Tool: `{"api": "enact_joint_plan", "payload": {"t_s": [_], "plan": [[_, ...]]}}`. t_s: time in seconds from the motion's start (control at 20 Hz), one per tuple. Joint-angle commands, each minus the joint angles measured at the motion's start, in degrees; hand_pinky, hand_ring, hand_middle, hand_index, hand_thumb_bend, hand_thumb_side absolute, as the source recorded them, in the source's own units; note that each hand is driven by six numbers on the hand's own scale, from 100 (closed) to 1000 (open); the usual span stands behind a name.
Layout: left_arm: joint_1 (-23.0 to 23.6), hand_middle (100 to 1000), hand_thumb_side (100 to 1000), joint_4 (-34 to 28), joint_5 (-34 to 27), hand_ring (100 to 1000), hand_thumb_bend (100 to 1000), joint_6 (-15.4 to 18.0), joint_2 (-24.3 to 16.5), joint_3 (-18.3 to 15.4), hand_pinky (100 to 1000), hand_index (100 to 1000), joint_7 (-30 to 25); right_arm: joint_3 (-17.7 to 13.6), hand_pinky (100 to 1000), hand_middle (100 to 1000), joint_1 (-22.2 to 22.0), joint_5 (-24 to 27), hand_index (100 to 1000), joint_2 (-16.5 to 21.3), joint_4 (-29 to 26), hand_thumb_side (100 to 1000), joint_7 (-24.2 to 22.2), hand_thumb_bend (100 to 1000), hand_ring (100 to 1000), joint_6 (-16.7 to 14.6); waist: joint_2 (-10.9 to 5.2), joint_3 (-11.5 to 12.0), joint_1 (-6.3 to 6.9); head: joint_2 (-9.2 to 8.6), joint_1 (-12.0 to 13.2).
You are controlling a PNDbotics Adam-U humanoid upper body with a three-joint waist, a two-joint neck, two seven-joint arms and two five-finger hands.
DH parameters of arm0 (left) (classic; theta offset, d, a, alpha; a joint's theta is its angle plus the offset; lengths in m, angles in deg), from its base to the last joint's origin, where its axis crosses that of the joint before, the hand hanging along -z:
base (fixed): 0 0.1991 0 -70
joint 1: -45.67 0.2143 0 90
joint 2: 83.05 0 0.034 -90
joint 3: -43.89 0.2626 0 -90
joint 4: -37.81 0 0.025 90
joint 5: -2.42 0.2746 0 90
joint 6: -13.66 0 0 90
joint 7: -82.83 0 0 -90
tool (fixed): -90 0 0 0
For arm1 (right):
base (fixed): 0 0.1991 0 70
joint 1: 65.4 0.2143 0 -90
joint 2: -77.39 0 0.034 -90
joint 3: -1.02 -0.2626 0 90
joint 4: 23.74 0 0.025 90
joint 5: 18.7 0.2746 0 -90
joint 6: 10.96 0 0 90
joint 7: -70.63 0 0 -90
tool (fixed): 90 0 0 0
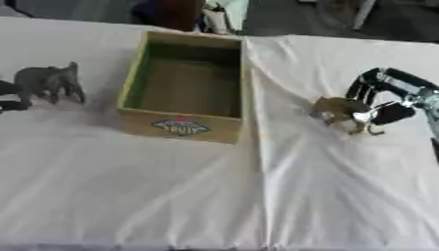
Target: Pick up objects on the table and place them in the box.
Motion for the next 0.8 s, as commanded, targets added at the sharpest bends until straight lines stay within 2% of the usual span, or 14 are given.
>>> {"api": "enact_joint_plan", "payload": {"t_s": [0.05, 0.4, 0.8], "plan": [[-0.68, 642, 459, -0.64, 0.10, 791, 100, 0.04, -0.49, -0.11, 715, 793, -0.09, -0.09, 422, 541, 0.87, -1.39, 599, 1.31, -0.48, 138, -18.74, 335, 500, -18.78, -0.71, -0.02, 0.11, 0.32, -0.17], [-0.66, 642, 460, -0.59, 0.20, 791, 100, 0.02, -0.42, -0.16, 715, 793, -0.07, 0.40, 408, 533, 1.08, -4.68, 597, 0.86, -0.80, 126, -18.61, 392, 488, -18.78, -0.62, 0.00, 0.10, 0.35, -0.19], [-0.75, 642, 465, -0.48, 0.38, 792, 100, -0.06, -0.32, -0.14, 716, 793, -0.11, 1.13, 419, 548, 1.18, -8.05, 614, 0.42, -0.77, 137, -16.13, 416, 498, -18.78, -0.38, -0.25, -0.04, 0.52, -0.23]]}}
